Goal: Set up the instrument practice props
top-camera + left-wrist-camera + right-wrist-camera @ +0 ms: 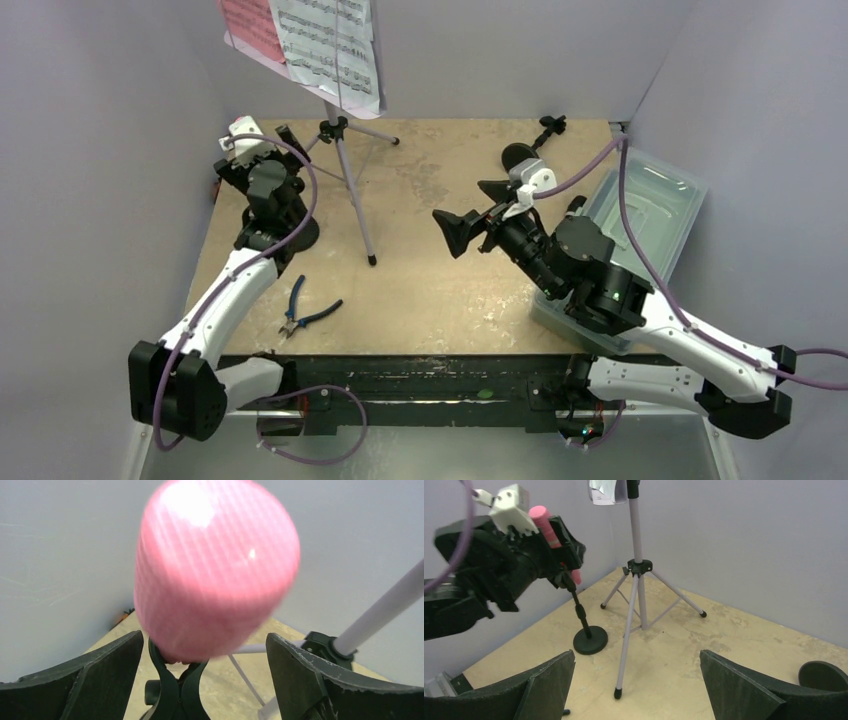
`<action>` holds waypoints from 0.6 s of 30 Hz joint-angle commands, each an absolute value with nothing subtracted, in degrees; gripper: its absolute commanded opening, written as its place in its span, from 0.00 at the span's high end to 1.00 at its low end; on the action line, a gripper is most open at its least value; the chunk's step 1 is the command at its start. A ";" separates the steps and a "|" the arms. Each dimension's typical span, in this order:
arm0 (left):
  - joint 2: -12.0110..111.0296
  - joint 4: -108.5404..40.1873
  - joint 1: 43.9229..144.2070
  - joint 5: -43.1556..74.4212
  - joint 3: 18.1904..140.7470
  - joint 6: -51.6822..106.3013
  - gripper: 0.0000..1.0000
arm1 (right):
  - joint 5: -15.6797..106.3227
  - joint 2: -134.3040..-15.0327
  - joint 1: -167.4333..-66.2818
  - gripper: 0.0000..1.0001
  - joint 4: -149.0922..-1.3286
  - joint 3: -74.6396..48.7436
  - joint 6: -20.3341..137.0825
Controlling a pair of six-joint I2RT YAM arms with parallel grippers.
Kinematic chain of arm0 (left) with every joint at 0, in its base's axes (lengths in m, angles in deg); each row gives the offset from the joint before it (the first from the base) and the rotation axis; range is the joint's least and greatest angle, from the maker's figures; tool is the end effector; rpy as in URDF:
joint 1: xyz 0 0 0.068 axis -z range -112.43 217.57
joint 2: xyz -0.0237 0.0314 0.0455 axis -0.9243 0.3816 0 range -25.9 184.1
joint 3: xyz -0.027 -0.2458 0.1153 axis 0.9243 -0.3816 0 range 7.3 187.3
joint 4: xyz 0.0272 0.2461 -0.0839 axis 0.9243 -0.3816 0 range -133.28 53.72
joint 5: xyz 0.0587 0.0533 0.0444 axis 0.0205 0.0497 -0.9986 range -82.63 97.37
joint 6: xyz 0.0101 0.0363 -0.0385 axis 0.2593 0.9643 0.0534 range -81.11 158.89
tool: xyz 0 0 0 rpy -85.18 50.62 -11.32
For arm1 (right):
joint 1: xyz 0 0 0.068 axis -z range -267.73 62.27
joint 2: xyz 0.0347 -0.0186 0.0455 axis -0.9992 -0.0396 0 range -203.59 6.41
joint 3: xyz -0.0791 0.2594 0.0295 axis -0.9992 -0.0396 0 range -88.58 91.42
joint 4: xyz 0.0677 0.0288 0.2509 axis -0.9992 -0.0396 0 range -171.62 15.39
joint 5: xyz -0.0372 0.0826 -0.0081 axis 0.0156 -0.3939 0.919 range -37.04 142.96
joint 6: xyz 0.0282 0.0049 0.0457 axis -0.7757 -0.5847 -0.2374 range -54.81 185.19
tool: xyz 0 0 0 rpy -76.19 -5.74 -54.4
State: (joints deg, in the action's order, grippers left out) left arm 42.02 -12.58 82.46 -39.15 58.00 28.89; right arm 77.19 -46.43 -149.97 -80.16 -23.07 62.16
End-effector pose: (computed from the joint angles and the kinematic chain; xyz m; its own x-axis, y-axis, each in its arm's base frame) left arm 0.2678 -0.0447 0.3541 0.1977 -0.1761 -0.9643 -0.4932 0.8323 -0.2531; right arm 0.1024 0.1631 0.4495 0.0251 0.1511 -0.9882 -0.6194 0.7782 0.1032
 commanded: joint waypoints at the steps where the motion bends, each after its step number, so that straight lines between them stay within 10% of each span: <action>1: 35.43 -31.28 82.24 -33.49 62.51 15.98 0.07 | 82.79 -49.64 -149.37 0.01 -79.02 -22.32 60.18; 18: 17.29 -47.92 82.20 -11.02 58.53 8.00 0.00 | 87.10 -89.29 -115.68 0.01 -89.90 -1.92 48.66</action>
